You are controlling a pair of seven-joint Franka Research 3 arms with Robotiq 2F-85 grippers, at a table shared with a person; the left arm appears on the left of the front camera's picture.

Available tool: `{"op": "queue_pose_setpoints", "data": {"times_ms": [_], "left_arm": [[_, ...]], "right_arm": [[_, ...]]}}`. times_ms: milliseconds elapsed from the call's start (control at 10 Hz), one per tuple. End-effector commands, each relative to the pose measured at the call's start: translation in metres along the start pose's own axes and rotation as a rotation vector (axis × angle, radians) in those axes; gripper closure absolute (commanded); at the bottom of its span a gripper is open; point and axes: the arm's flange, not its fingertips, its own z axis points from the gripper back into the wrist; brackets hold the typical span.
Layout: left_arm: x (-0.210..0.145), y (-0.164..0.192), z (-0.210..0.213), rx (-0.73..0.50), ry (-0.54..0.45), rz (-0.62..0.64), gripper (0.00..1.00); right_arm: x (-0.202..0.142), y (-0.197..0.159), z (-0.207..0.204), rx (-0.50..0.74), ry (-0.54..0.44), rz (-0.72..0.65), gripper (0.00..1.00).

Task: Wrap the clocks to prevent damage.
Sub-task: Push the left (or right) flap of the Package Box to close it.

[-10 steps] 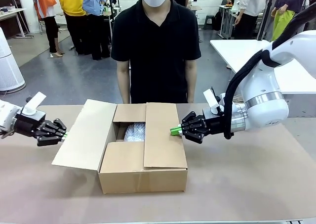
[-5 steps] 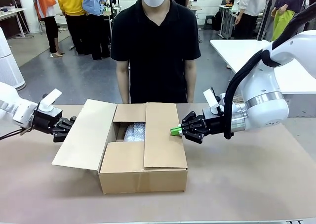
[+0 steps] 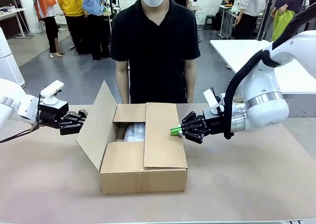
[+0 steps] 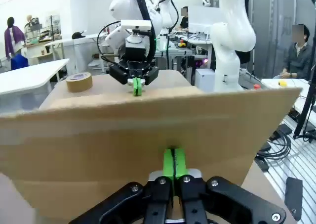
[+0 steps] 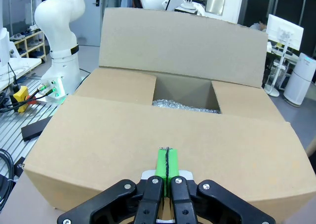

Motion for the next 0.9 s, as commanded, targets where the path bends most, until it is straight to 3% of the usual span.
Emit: {"op": "queue_pose_setpoints", "data": {"times_ms": [0,800], "left_arm": [[-0.004,0.007,-0.02,-0.019,0.0,0.03,1.0],[-0.005,0.04,-0.052,-0.017,0.031,0.002,1.0]], "right_arm": [[-0.003,0.001,-0.001,-0.002,0.005,-0.003,0.99],[-0.003,0.001,-0.001,-0.002,0.005,-0.003,0.99]]}}
